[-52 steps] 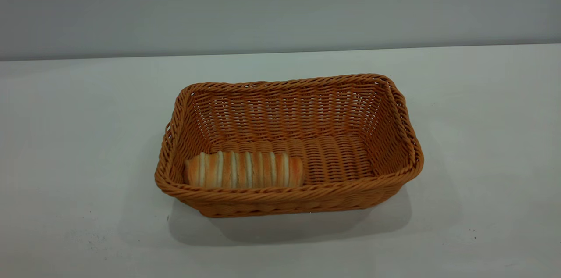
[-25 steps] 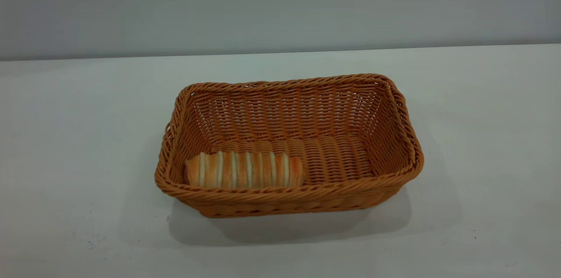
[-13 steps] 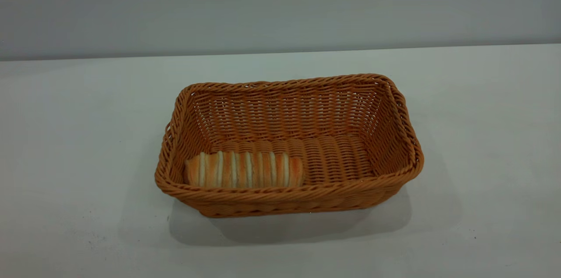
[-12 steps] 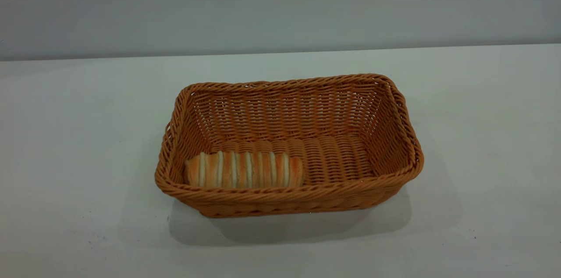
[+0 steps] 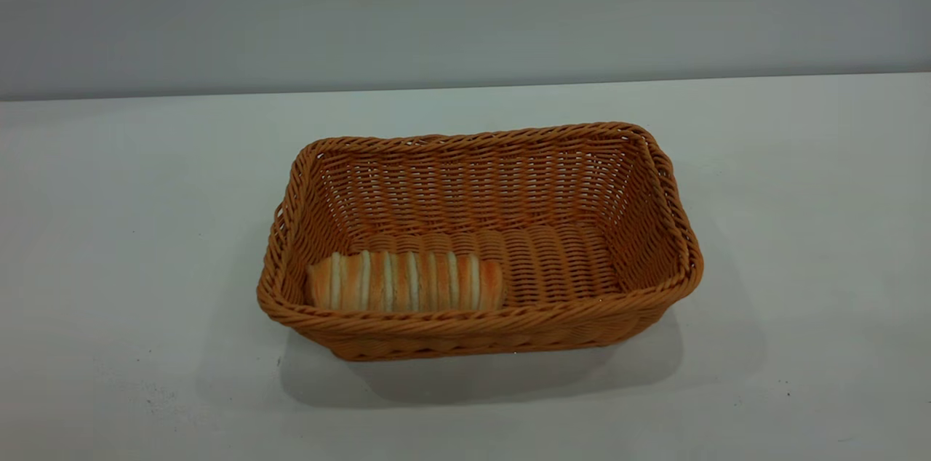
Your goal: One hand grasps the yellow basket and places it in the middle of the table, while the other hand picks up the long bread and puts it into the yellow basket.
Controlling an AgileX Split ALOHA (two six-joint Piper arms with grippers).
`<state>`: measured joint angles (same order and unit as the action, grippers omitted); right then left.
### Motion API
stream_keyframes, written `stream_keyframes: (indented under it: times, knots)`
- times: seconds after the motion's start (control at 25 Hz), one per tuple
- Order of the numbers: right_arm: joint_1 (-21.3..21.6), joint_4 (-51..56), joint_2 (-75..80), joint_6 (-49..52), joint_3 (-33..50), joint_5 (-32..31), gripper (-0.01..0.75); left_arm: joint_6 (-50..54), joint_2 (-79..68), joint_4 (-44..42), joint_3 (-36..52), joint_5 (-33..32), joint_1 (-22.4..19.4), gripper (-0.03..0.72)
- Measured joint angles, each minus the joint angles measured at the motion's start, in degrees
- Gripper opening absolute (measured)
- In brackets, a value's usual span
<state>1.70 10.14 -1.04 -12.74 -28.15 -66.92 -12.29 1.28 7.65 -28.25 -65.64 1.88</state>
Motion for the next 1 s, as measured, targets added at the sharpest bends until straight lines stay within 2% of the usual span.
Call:
stream_keyframes:
  times: [1.0]
  knots:
    - [-0.6,0.2,0.0,0.0,0.0,0.0,0.516,0.0,0.0,0.0,0.0,0.0,0.0,0.557]
